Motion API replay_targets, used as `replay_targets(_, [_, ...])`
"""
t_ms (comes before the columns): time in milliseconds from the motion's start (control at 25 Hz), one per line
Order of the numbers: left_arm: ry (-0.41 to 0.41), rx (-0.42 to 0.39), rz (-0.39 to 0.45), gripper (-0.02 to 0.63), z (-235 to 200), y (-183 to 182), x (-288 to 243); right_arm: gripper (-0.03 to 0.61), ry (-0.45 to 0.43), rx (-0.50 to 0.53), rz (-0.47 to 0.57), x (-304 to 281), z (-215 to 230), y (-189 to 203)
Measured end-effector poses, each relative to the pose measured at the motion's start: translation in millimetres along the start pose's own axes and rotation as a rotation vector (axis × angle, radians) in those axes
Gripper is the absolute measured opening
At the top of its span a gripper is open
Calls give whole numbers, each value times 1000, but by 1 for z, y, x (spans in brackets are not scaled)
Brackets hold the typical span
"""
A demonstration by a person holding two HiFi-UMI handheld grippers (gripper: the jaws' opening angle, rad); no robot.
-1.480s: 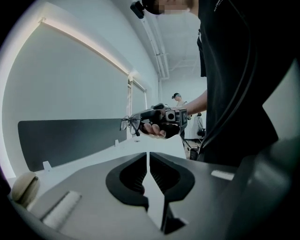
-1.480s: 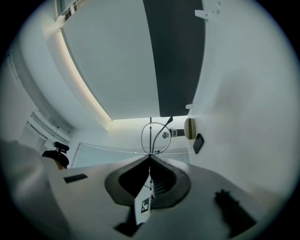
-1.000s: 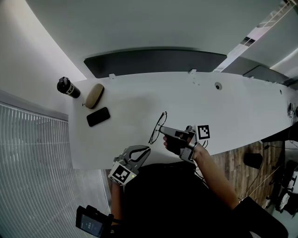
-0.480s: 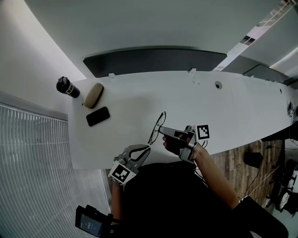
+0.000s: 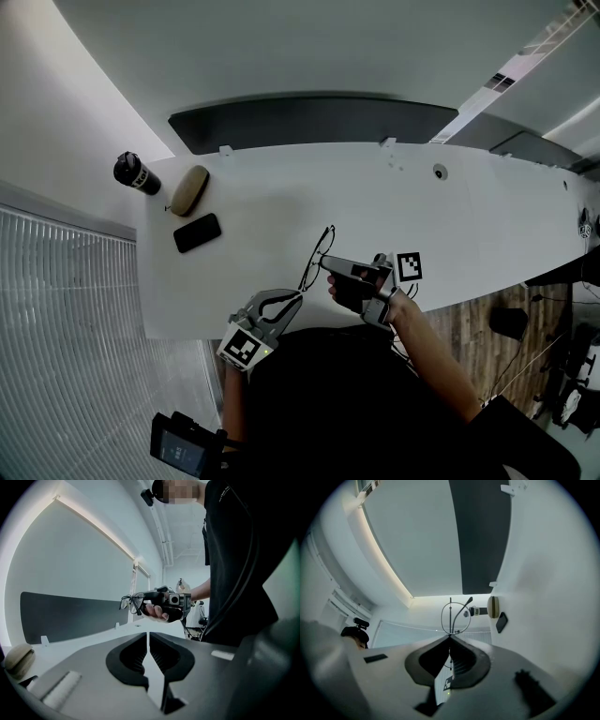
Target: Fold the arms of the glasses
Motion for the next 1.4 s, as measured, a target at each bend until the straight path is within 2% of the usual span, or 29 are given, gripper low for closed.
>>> replay_targets(200, [10,-33,6,25,0,1,0,11,5,1,1,1,1,1])
replay_targets(320, [-3,-5,6,25,-2,-1,0,11,4,4,2,1,0,1])
replay_targets(760, [-7,1,10,25,-2,3,4,11,-5,-6,0,3,0,3])
replay_targets(1080, [-29,79,-15,25,-4,3,4,11,-11,-16,-6,5,-1,6])
replay_targets(1240, [0,2,17,25,-2,1,-1,11,-7,-1,2,9,-4,4])
replay_targets(1400, [-8,6,5,25,-4,2,3,11,-4,4,-8,5,-1,4])
Point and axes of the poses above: the fingertips, and each gripper's own axes: x backward along the fingers, z to its right, y out of its underside, the point moved 3 cm from there along x, backward along the fingers, and after that the axes turned 13 degrees about -x, right-handed, at the moved point
